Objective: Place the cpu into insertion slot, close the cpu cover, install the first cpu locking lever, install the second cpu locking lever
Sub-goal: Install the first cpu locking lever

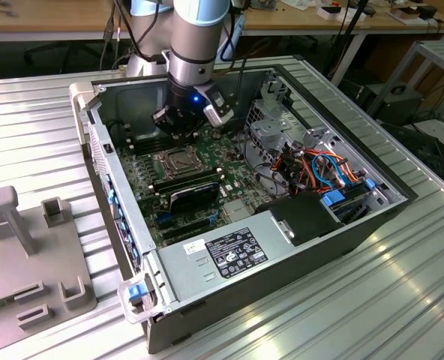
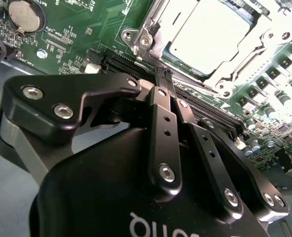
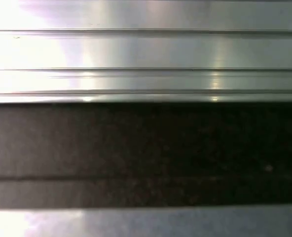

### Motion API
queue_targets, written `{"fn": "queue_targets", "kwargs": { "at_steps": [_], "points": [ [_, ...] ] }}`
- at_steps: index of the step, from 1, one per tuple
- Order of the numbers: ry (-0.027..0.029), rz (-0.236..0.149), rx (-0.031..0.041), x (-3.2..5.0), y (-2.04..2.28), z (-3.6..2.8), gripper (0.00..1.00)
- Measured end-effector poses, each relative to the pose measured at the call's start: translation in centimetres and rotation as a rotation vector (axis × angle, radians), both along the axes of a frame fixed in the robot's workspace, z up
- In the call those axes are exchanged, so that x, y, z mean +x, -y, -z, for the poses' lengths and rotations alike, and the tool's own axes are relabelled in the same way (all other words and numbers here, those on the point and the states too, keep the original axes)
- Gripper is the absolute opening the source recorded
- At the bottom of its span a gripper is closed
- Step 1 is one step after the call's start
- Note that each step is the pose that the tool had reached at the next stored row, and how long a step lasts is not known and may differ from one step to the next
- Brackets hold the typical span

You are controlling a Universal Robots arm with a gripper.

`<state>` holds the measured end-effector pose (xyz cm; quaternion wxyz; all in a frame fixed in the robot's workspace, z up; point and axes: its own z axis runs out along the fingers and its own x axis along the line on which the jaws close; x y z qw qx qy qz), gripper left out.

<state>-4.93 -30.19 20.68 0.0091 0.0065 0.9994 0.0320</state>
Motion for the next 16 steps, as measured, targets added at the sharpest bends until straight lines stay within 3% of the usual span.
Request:
{"fn": "queue_targets", "kwargs": {
  "at_steps": [11,16],
  "points": [
    [0.0004,0.000,0.0044,0.20,0.47,0.33,0.11],
    [-0.0004,-0.004,0.0087,0.20,0.44,0.54,0.11]
  ]
}}
